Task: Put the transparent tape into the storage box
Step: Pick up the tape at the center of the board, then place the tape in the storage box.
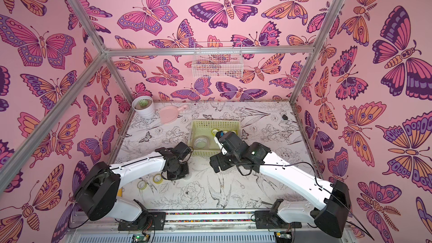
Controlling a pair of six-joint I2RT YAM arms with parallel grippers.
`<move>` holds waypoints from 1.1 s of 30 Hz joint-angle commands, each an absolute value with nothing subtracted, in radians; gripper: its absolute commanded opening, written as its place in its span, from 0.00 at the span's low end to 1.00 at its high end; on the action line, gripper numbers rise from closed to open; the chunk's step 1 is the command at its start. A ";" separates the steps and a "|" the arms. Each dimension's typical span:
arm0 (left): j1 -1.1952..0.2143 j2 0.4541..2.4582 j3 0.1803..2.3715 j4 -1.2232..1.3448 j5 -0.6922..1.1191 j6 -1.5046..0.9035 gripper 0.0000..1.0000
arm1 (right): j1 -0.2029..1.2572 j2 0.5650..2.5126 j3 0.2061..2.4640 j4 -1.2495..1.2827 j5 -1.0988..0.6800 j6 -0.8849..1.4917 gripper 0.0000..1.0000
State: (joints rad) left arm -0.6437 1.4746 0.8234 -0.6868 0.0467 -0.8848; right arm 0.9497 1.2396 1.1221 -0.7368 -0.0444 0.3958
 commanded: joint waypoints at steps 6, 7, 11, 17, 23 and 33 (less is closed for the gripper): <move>-0.649 1.427 1.061 -0.861 0.000 -0.833 0.00 | 0.935 1.176 1.089 -0.752 0.040 0.434 0.99; -0.648 1.437 1.090 -0.873 0.001 -0.824 0.00 | 0.932 1.172 1.085 -0.753 0.047 0.438 0.99; -0.649 1.504 1.252 -0.904 0.024 -0.783 0.00 | 0.923 1.140 1.070 -0.762 0.074 0.452 0.99; -0.649 1.672 1.453 -0.914 0.040 -0.699 0.00 | 0.919 1.084 1.046 -0.777 0.109 0.482 0.99; -0.648 1.860 1.624 -0.915 0.044 -0.624 0.00 | 0.917 1.044 1.026 -0.796 0.132 0.515 0.99; -0.651 2.088 1.835 -0.925 0.104 -0.497 0.00 | 0.914 0.998 1.009 -0.836 0.174 0.538 0.99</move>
State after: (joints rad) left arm -0.6437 2.0529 1.7924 -0.8928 0.0738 -0.5739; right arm 0.9230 1.0119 1.0241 -0.7975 0.1402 0.5205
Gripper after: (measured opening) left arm 0.129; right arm 0.990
